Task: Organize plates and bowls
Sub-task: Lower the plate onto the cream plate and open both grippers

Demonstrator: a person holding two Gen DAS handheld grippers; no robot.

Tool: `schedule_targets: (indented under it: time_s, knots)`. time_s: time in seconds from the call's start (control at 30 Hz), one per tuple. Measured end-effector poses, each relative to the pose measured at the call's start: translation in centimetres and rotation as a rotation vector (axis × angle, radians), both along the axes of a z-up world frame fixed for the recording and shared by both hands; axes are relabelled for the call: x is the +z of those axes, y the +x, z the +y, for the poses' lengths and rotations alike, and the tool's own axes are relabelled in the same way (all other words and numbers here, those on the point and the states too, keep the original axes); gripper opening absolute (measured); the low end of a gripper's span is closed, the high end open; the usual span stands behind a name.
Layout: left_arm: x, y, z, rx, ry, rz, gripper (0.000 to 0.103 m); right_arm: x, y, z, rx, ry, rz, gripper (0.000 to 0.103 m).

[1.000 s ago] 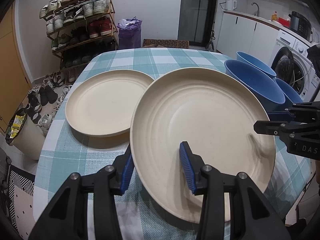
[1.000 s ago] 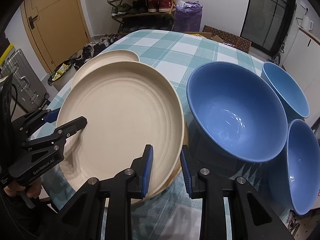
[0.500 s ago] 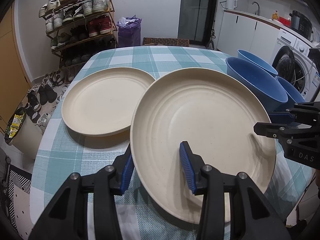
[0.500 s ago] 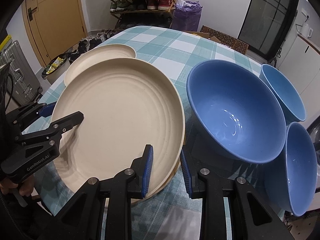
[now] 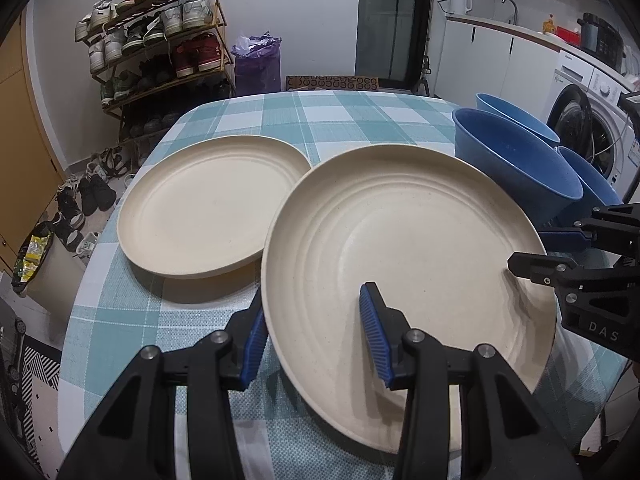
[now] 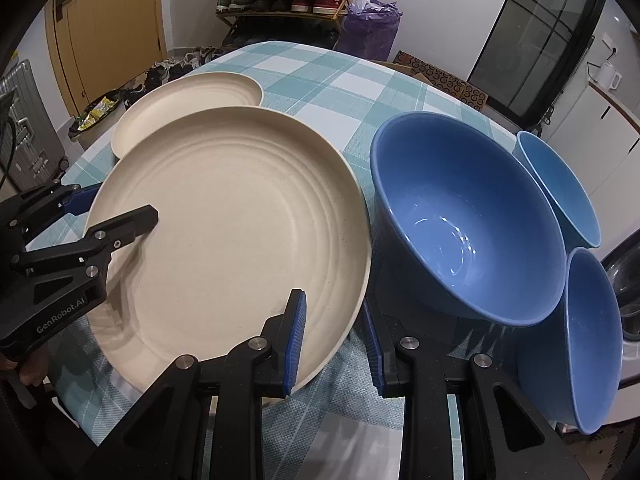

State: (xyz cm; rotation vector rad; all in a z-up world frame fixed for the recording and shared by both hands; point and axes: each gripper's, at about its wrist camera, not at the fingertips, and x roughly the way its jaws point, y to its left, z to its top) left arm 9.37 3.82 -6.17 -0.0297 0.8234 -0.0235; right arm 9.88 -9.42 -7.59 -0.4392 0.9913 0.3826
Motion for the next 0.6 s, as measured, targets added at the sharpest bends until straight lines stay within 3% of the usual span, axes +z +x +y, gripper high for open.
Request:
schedule_targets:
  time_s: [0.6]
  knots:
    - [-0.2,0.3,-0.6,-0.006,0.064,-0.02,0.044,-1.0,0.4,0.3,-0.004,-0.03,-0.001,0.028]
